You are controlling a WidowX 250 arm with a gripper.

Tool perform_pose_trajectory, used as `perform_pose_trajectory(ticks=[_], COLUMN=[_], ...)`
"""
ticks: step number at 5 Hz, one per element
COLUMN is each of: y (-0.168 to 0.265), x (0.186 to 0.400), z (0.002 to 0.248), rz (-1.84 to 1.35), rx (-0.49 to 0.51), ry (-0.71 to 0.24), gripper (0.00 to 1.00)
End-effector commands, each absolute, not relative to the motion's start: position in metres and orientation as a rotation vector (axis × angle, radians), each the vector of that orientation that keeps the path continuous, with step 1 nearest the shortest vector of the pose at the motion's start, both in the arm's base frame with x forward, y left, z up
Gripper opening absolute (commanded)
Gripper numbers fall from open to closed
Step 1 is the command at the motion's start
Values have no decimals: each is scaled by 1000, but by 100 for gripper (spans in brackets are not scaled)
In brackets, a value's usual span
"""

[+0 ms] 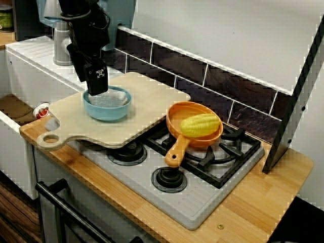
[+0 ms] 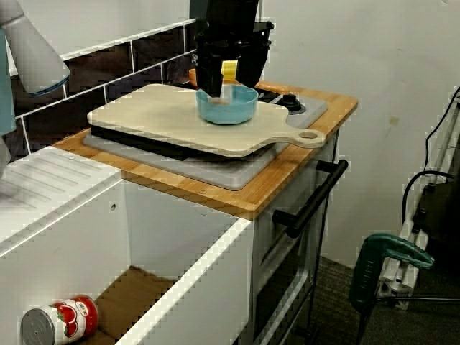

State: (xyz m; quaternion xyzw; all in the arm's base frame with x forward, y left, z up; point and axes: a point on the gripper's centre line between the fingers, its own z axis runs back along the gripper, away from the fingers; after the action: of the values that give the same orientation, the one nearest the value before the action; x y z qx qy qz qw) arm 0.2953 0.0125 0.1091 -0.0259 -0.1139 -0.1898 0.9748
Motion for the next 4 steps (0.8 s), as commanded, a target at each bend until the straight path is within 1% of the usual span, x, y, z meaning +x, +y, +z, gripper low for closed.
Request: perform_pose_trajectory(ticks=[1,4], y=[15,16], x=[296,284], z=[121,113], rz=[-494,-509], rx=[-43,-27], ry=[-255,-256], gripper=[100,100])
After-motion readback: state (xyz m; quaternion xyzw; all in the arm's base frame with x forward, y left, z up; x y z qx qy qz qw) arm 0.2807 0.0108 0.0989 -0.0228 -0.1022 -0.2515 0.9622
